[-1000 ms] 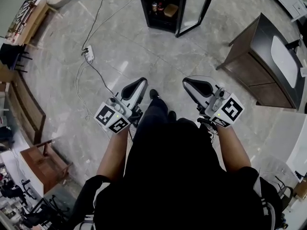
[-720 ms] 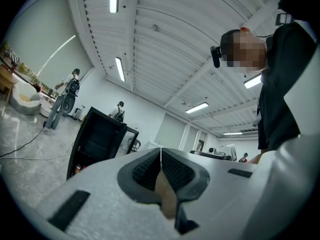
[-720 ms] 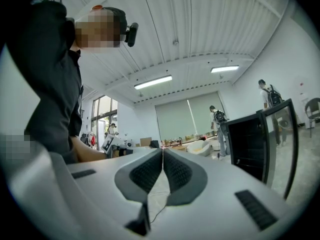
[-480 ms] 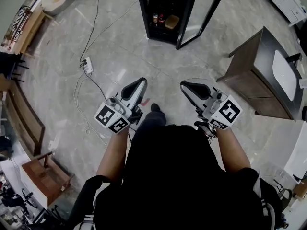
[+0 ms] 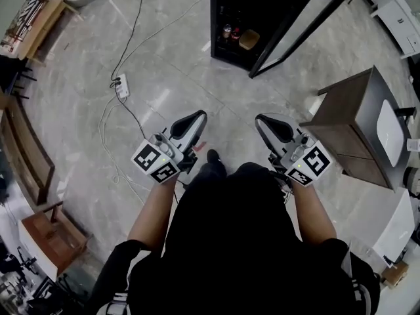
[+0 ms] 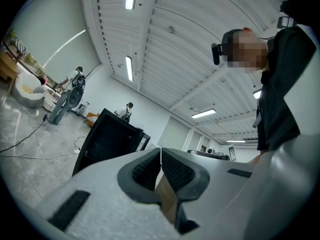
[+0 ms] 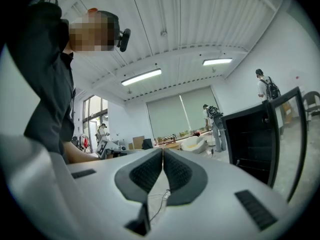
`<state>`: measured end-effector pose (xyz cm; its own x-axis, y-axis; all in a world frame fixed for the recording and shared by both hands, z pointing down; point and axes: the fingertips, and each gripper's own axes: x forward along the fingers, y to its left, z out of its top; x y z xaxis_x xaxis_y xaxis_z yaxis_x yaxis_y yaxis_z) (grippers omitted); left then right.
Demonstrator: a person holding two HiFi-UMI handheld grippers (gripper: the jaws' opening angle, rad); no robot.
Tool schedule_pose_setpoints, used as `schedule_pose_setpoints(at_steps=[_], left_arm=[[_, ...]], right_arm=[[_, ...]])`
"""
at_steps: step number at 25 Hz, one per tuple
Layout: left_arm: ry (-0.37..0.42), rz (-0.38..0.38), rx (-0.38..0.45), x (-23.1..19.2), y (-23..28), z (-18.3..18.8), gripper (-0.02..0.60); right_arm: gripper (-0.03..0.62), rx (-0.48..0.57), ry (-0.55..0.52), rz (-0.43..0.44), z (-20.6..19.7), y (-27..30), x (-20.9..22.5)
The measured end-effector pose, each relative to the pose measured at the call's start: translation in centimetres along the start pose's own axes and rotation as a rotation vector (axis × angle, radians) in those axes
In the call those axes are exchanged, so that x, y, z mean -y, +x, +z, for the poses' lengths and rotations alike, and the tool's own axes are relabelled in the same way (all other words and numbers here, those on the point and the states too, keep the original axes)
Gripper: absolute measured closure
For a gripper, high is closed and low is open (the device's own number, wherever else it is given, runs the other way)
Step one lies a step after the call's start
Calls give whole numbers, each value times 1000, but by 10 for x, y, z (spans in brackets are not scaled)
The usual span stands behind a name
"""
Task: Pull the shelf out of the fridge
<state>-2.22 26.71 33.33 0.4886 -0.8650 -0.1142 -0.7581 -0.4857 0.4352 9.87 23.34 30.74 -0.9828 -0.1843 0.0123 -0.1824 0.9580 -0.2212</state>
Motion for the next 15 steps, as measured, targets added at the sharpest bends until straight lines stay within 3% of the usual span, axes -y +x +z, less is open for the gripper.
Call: schedule_pose_setpoints(at_steps=[9, 15], left_arm=[[-64, 39, 16, -44, 11, 8, 555], [-54, 31, 13, -76, 60, 10, 557]], right_arm=[[568, -25, 27, 25, 10, 42, 33], [568, 3, 114, 23, 7, 54, 96]])
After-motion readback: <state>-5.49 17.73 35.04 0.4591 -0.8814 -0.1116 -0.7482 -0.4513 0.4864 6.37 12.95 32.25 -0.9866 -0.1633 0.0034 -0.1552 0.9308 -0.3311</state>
